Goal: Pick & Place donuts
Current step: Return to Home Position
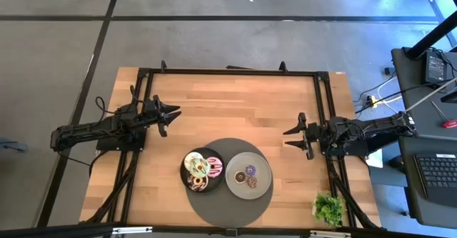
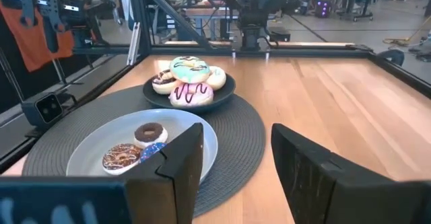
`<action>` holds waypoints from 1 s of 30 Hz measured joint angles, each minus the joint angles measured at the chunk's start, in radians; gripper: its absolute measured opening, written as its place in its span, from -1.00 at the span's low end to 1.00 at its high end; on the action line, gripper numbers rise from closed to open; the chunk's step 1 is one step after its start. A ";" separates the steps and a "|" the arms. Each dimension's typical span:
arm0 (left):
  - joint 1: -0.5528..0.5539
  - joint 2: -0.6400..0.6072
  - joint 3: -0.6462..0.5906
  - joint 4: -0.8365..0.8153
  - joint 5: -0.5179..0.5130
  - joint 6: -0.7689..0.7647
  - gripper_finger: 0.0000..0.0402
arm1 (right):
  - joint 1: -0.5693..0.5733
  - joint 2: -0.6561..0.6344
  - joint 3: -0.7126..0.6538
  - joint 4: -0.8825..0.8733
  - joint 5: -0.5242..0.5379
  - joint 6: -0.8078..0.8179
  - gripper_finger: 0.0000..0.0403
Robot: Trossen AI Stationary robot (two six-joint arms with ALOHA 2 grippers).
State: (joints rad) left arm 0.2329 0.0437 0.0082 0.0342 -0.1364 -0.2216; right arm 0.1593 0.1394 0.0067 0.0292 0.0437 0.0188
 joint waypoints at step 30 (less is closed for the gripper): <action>0.000 0.000 0.000 0.000 0.000 -0.001 -0.40 | -0.011 -0.139 0.004 0.007 -0.030 -0.001 -0.12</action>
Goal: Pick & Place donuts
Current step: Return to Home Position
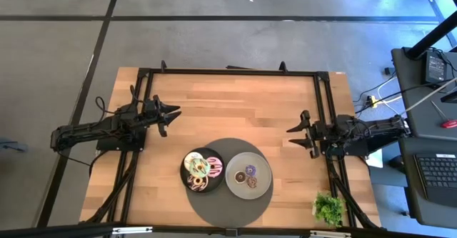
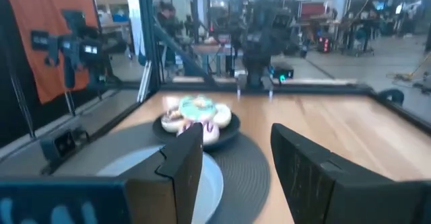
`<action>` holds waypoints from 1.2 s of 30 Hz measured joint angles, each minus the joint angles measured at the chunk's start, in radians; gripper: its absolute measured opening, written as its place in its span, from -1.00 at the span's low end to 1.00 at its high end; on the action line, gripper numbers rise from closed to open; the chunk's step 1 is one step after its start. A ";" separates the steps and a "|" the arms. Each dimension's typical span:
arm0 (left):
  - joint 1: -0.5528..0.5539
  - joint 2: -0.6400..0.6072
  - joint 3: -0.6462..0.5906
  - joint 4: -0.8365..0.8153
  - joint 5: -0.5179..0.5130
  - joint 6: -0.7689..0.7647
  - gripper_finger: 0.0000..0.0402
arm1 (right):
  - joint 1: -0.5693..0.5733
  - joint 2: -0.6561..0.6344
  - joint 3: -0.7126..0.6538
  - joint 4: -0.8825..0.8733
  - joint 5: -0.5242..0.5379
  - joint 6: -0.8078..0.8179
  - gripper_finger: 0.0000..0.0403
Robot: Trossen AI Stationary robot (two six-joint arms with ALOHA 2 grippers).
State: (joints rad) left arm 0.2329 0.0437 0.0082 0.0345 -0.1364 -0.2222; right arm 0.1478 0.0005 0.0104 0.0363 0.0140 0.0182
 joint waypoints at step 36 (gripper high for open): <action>0.000 0.000 0.000 0.000 0.000 0.000 -0.39 | 0.000 0.004 -0.003 -0.018 -0.034 0.001 -0.12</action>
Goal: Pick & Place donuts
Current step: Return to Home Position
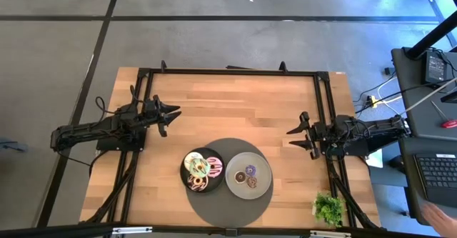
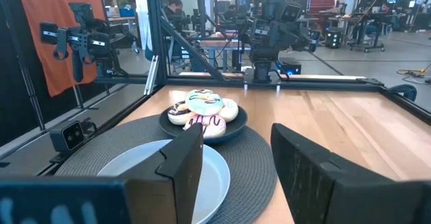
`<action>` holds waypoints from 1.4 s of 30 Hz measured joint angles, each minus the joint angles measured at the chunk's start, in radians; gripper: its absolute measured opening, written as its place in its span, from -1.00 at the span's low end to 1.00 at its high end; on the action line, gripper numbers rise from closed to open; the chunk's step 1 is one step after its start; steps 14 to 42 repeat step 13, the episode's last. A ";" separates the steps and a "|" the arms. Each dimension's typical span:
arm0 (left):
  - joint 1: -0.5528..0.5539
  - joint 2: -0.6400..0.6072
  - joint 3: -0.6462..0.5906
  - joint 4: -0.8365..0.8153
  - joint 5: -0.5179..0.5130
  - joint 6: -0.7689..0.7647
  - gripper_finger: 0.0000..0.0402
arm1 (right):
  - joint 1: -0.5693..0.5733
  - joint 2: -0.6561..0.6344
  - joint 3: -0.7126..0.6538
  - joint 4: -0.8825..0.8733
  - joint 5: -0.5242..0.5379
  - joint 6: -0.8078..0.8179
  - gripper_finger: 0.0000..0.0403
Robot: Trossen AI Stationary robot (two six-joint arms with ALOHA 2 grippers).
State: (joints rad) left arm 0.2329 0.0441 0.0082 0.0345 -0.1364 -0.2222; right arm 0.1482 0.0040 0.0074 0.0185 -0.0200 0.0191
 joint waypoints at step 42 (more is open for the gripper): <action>0.000 0.000 0.000 0.000 0.000 0.000 -0.40 | 0.000 0.000 0.000 0.000 0.000 0.000 -0.12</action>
